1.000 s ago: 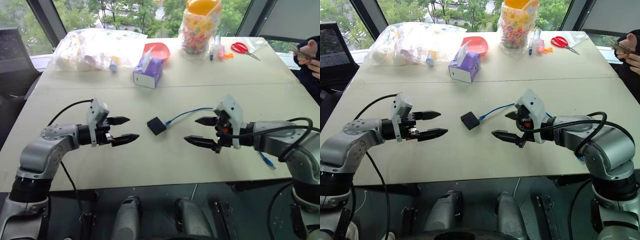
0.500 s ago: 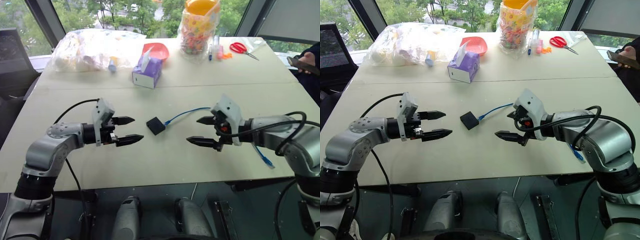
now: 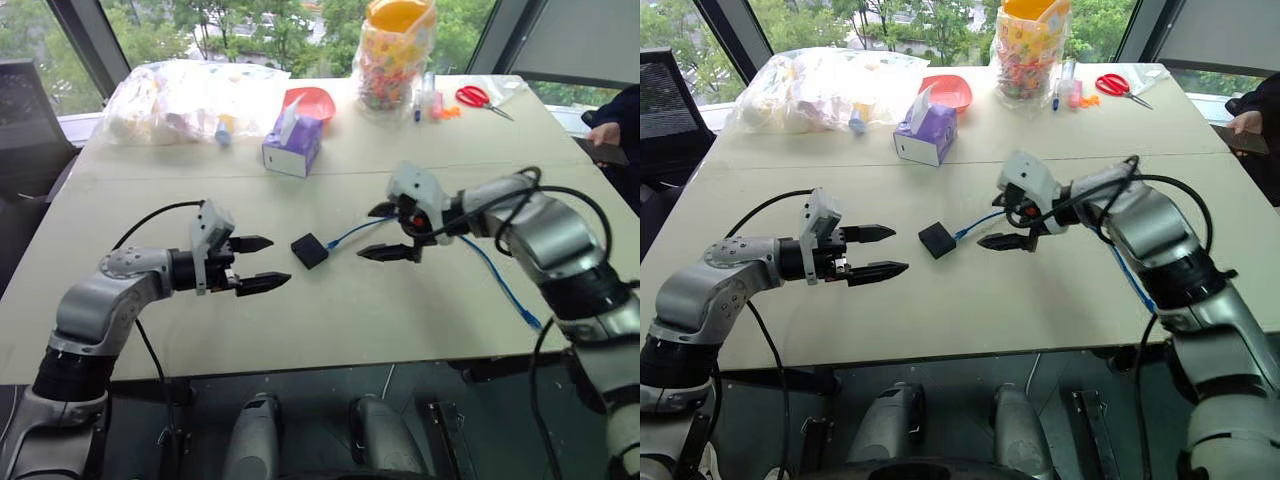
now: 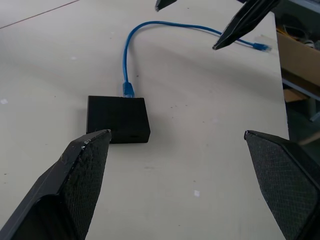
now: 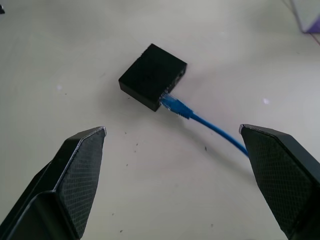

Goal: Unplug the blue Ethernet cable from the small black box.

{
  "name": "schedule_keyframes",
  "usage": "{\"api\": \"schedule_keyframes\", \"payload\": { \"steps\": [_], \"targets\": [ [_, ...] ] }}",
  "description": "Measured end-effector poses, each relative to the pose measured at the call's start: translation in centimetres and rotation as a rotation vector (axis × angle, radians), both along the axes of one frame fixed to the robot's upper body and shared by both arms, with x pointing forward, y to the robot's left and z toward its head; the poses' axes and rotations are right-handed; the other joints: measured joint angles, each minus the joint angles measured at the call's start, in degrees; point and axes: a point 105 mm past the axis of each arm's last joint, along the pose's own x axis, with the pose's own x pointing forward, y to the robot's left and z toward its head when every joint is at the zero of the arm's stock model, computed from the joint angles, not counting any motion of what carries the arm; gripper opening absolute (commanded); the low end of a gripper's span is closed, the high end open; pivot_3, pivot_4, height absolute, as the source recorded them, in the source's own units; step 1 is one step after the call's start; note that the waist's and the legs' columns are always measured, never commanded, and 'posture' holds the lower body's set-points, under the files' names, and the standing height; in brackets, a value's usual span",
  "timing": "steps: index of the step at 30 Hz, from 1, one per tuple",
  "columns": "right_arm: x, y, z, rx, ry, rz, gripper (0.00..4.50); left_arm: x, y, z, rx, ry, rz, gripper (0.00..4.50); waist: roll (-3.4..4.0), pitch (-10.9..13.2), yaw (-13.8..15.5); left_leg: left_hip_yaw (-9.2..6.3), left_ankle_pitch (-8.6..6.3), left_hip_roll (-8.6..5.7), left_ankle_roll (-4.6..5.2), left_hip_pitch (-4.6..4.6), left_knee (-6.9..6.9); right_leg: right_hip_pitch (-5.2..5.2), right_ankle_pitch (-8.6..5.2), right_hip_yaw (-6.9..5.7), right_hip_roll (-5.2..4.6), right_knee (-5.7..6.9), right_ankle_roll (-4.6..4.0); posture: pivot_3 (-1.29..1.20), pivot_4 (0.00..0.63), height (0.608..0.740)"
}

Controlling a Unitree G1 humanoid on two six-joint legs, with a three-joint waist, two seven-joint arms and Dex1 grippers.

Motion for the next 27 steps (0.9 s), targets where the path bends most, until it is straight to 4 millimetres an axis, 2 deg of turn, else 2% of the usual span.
{"api": "schedule_keyframes", "payload": {
  "steps": [5,8,14,16,18,20,26,27],
  "targets": [
    [2.1,2.3,-1.5,-0.030,0.109,0.095,4.50,-0.1,0.3,0.2,0.003,-0.022,0.034,4.49,0.04,0.02,0.07,0.02,0.00,0.00,0.00,-0.04,0.01,-0.01,0.09,0.00,0.01,0.02,0.15,0.00,0.150,0.735],
    [3.3,3.3,-2.4,-0.091,0.118,0.128,4.50,-0.3,0.3,0.5,0.003,-0.042,0.053,4.49,0.05,0.03,0.04,0.02,0.00,0.00,-0.01,-0.04,0.01,0.00,0.10,0.00,0.01,0.04,0.18,0.00,0.150,0.735],
    [4.0,3.5,-5.5,-0.248,0.142,0.166,4.50,-1.2,0.9,-0.1,0.008,-0.035,0.107,4.49,0.07,0.04,-0.01,0.02,0.01,0.00,-0.02,-0.03,-0.03,0.00,0.10,0.00,0.01,0.10,0.19,0.00,0.150,0.735],
    [4.1,3.7,-5.5,-0.286,0.119,0.190,4.50,-1.3,1.1,0.0,0.011,-0.042,0.126,4.49,0.06,0.04,-0.12,0.02,0.02,0.00,-0.04,0.05,-0.02,0.01,0.10,0.00,0.01,0.15,0.19,0.00,0.150,0.735],
    [4.2,3.9,-5.6,-0.315,0.103,0.202,3.96,-1.3,1.2,0.4,0.007,-0.058,0.142,4.50,0.07,0.04,-0.18,0.02,0.03,0.01,-0.08,0.30,-0.04,0.15,0.08,0.00,0.02,0.22,0.15,0.00,0.150,0.735],
    [4.3,4.2,-5.8,-0.317,0.098,0.200,3.17,-1.6,1.2,0.5,0.006,-0.068,0.144,4.50,0.07,0.03,-0.25,0.02,0.03,0.02,-0.10,0.50,-0.10,0.31,0.01,0.00,0.02,0.23,0.03,0.00,0.150,0.735],
    [3.7,5.6,-6.0,-0.286,0.122,0.235,0.04,-1.6,1.5,0.3,0.007,-0.050,0.171,4.50,0.07,0.03,-0.36,0.03,0.04,0.03,-0.11,0.52,-0.14,0.24,0.09,0.00,0.03,0.34,0.18,0.00,0.150,0.735],
    [3.6,5.7,-6.0,-0.284,0.126,0.242,0.04,-1.6,1.6,0.4,0.000,-0.049,0.174,4.50,0.07,0.03,-0.34,0.03,0.04,0.03,-0.12,0.52,-0.15,0.23,0.09,0.00,0.03,0.37,0.18,0.00,0.150,0.735]
  ]
}}
